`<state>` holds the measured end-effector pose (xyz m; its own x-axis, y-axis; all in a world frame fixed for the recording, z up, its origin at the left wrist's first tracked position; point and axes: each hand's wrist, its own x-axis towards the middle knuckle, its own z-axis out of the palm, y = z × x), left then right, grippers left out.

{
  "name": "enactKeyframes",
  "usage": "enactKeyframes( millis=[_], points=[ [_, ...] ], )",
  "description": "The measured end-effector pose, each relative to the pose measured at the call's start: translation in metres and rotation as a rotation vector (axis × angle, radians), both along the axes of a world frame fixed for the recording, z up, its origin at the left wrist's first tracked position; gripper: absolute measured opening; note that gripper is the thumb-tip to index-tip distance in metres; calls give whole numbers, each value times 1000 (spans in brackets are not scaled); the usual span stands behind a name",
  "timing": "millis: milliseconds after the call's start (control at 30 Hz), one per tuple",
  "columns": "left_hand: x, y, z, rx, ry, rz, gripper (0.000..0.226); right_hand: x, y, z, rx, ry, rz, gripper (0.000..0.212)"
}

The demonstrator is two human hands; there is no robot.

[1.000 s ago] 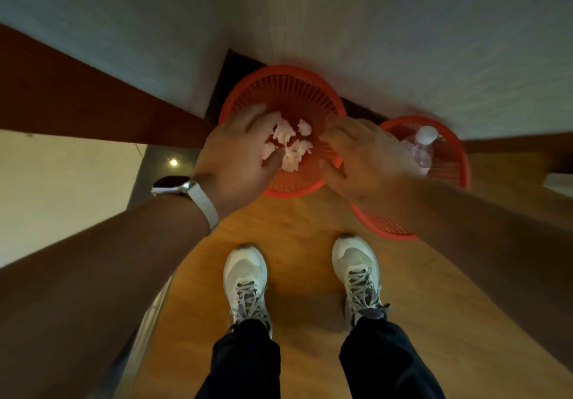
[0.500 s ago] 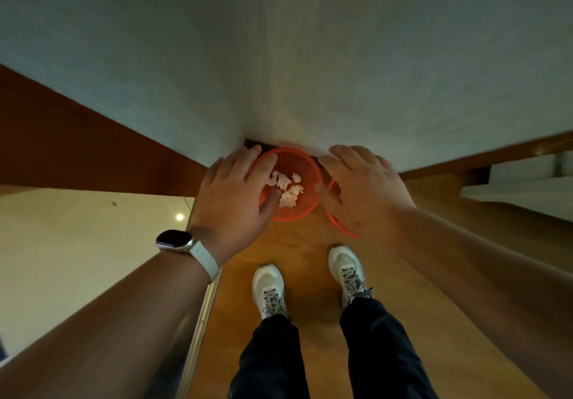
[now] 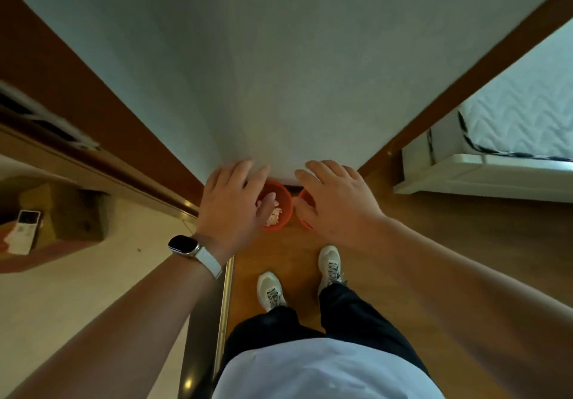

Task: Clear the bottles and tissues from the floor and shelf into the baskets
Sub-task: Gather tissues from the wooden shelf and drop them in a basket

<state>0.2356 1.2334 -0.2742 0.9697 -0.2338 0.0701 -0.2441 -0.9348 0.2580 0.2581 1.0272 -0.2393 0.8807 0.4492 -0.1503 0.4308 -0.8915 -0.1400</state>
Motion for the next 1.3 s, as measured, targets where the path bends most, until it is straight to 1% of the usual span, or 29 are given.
enactKeyframes(
  millis=[233,567,700,933,1067,1300],
  points=[
    [-5,-51,70,4,-111,-164,46,-33,-52,72,-5,-109,-112,56],
    [-9,-173,143,29,-261,-378,48,-77,-177,129,9,-266,-311,57],
    [-22,-247,170,-3,-303,-450,49,-106,-247,157,-14,-327,-373,56],
    [-54,-403,206,-80,-427,-597,44,-175,-385,200,-15,-459,-524,56],
    [-79,-485,213,-86,-466,-712,45,-222,-456,206,-26,-517,-624,53],
    [-128,-616,226,-136,-496,-909,45,-301,-559,205,-59,-576,-858,57]
  ],
)
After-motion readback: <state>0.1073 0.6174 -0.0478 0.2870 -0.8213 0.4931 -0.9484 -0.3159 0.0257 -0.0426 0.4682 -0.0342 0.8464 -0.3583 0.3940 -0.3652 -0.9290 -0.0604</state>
